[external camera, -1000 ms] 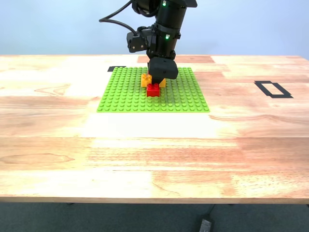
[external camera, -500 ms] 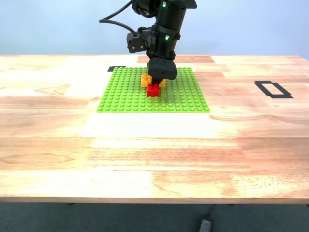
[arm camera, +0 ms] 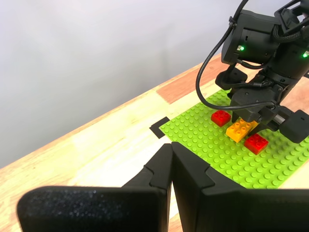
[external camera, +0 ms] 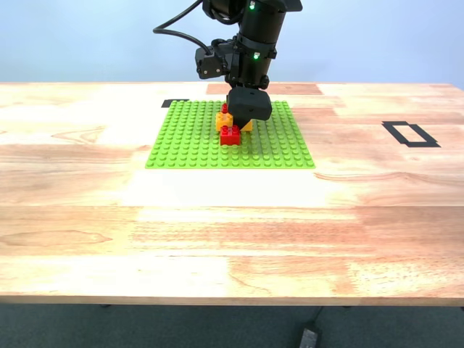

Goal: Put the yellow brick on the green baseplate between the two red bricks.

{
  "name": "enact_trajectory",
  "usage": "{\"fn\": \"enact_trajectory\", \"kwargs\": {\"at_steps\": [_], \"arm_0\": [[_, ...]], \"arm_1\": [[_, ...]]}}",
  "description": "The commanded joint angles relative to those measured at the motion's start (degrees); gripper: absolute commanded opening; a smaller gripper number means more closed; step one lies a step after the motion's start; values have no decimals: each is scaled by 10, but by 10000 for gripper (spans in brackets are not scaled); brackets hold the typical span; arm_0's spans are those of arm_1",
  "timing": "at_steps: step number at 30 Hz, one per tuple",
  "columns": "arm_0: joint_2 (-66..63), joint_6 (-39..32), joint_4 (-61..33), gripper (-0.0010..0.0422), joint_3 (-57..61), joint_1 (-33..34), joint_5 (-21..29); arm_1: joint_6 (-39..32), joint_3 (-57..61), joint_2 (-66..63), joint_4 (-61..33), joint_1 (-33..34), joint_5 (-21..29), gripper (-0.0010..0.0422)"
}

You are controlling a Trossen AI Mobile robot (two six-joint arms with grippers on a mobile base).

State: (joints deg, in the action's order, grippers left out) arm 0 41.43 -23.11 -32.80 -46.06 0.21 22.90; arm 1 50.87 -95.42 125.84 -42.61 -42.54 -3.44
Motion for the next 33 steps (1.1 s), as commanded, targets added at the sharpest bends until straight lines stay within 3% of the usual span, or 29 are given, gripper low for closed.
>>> {"fn": "enact_trajectory", "kwargs": {"at_steps": [1,20,26,33], "arm_0": [[0,-3,0,0,0,0,0],[-3,-3,-11,0,0,0,0],[-3,-3,-9,0,0,0,0],[-3,-3,-7,0,0,0,0]], "arm_1": [[-2,-5,0,3,-7,-7,211],[-35,-37,-52,-21,0,9,203],[-37,-15,-52,-17,0,8,142],[-32,2,-52,-14,-1,5,29]]}}
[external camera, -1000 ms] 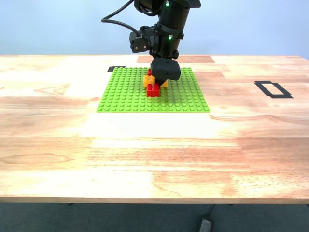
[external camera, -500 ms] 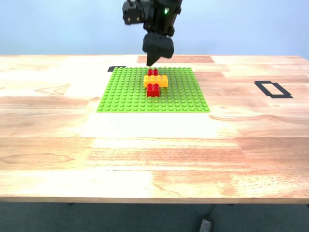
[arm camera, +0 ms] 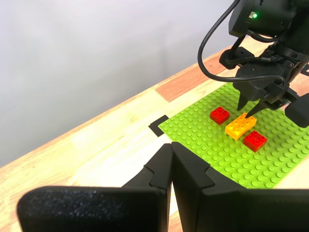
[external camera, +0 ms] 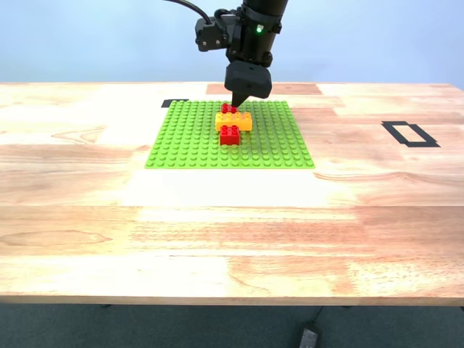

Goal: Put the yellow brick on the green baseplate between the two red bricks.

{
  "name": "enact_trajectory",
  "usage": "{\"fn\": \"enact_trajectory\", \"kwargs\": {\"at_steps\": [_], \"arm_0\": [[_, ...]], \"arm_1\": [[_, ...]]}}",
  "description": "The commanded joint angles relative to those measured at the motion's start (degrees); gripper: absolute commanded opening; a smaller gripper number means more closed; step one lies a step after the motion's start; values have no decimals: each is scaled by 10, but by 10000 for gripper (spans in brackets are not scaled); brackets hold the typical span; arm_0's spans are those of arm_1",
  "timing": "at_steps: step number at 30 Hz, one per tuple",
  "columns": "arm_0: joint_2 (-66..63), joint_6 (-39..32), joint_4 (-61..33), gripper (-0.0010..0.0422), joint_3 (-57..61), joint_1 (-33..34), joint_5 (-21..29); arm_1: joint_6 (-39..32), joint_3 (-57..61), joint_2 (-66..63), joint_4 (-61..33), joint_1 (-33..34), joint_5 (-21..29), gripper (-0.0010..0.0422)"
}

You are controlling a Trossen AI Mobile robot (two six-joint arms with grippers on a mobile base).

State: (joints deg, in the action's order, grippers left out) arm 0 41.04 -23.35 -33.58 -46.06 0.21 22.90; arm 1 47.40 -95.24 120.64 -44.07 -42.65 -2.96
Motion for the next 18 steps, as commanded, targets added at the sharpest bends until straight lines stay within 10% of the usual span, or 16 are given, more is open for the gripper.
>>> {"fn": "enact_trajectory", "kwargs": {"at_steps": [1,18], "arm_0": [[0,-1,2,0,0,0,0],[0,-1,6,0,0,0,0]], "arm_1": [[3,1,0,2,0,1,13],[-2,3,2,6,-1,-31,7]]}}
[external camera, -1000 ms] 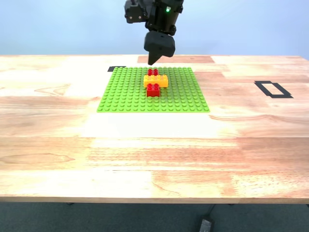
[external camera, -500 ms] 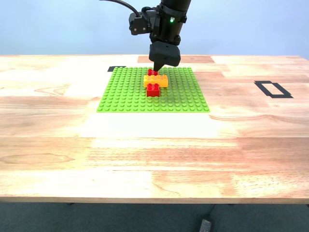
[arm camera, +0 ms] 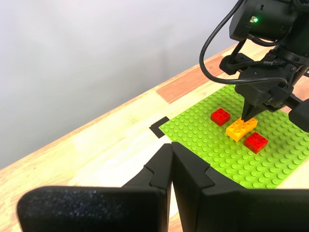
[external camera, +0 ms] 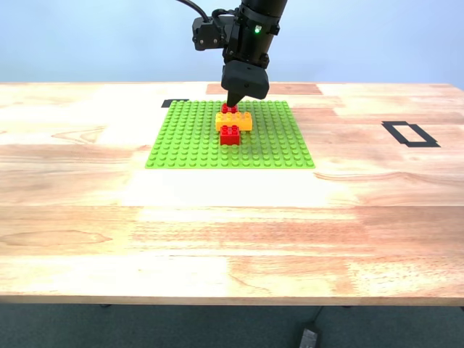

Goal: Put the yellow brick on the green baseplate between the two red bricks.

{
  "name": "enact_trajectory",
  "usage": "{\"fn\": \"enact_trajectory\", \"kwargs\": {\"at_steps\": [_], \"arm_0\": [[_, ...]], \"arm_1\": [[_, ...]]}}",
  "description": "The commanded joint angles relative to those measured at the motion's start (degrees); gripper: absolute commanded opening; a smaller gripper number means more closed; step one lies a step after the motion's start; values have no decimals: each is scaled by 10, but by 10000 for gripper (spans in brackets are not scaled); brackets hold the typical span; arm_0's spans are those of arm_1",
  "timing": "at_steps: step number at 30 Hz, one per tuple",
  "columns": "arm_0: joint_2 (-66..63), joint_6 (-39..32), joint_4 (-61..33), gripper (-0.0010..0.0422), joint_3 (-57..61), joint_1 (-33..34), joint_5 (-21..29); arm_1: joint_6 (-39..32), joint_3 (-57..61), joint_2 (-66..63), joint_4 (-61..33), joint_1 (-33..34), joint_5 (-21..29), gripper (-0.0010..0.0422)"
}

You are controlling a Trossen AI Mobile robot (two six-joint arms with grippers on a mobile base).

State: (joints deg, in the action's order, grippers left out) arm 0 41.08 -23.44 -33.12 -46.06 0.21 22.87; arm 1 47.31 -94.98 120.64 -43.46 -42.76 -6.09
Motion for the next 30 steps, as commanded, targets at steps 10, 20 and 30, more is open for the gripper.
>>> {"fn": "enact_trajectory", "kwargs": {"at_steps": [10,20,30], "arm_0": [[0,-10,-8,0,0,0,0],[0,-10,-8,0,0,0,0],[0,-9,-10,0,0,0,0]], "arm_1": [[-6,-1,37,2,-3,5,7],[-1,-1,47,14,0,5,7],[-1,-6,67,20,14,5,7]]}}
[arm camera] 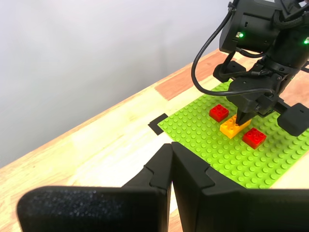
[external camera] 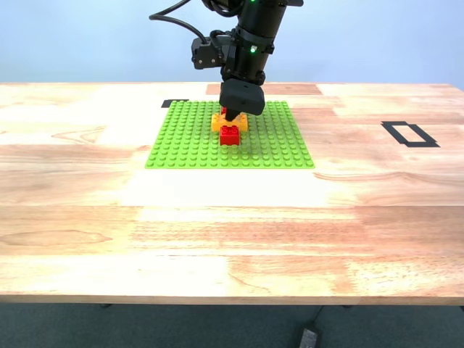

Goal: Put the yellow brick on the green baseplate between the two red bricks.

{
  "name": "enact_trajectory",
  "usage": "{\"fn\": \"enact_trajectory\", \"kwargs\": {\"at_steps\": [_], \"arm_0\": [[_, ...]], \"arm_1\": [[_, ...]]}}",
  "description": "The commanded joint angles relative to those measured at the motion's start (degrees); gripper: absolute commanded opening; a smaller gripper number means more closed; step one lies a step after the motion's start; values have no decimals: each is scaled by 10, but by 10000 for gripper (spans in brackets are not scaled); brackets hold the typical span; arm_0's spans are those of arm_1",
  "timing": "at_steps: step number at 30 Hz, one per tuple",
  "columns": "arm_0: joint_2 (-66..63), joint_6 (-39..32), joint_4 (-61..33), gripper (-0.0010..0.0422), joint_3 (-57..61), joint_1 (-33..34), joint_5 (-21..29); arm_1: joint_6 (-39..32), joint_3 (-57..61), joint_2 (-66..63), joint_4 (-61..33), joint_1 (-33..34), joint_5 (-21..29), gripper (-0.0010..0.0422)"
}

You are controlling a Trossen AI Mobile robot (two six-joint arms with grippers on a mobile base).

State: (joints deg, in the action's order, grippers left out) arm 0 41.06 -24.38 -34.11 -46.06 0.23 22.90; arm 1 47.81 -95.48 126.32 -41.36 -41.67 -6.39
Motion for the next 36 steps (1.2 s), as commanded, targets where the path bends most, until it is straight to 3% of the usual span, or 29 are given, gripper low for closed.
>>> {"fn": "enact_trajectory", "kwargs": {"at_steps": [1,18,30,36], "arm_0": [[0,0,0,0,0,0,0],[0,0,0,0,0,0,0],[0,1,1,0,0,-1,0],[0,4,13,0,0,-1,0]], "arm_1": [[-6,0,13,1,5,8,7],[3,2,-30,17,1,8,7],[-12,5,-145,7,28,9,7],[-60,13,-235,3,62,10,7]]}}
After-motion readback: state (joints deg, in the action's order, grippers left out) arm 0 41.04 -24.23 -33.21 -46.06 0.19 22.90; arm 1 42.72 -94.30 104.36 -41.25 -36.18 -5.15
